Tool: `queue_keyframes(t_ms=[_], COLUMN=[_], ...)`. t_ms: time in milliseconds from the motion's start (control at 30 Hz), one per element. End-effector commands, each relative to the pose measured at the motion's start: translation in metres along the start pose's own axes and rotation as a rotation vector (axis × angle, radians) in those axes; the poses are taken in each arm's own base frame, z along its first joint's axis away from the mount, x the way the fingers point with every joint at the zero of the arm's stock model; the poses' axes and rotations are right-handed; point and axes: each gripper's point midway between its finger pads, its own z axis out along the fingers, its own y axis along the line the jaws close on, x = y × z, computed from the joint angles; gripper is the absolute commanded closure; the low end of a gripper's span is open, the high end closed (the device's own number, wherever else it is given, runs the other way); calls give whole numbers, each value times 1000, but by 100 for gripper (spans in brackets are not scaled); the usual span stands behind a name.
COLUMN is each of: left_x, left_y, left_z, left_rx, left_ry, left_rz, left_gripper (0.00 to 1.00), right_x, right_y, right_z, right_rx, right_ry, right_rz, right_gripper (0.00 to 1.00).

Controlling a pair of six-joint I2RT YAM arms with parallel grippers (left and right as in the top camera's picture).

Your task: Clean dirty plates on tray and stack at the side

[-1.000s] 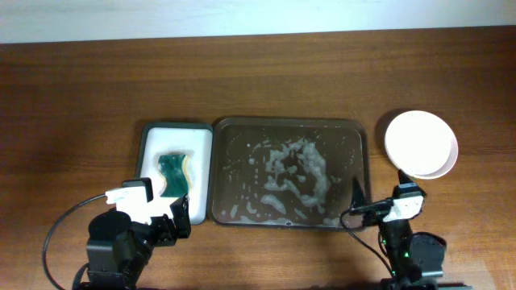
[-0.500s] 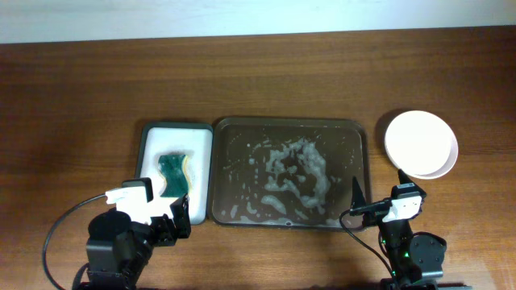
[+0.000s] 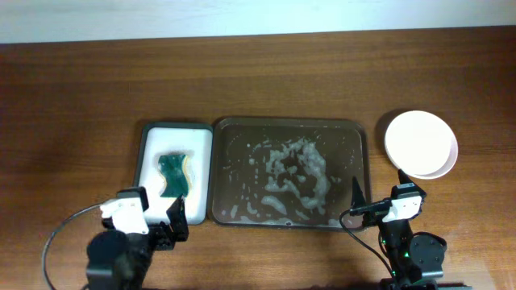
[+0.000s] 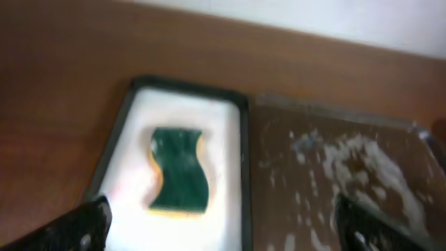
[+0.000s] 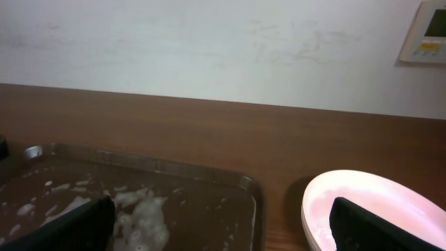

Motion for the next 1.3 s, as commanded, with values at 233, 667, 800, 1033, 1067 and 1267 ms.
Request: queue_keyframes(t_ms=[233, 667, 800, 1033, 1067, 1267], left_x=[-17, 16, 16, 16, 16, 16], left_y=[8, 18, 18, 18, 18, 18], left_z=[32, 50, 50, 50, 50, 50], left_rx=[47, -13, -13, -13, -13, -13], left_ry=[-555, -394, -394, -394, -394, -394], left_rz=[117, 225, 225, 225, 225, 225], left_gripper=[1, 1, 1, 1, 0, 1], right_x=[2, 2, 2, 2, 2, 2], right_y=[3, 3, 3, 3, 3, 3], right_z=[0, 0, 0, 0, 0, 0], right_rx=[-16, -16, -15, -16, -15, -16], right_ry=[1, 1, 1, 1, 1, 1], right_rz=[-6, -6, -6, -6, -6, -6], right_gripper=[1, 1, 1, 1, 1, 1])
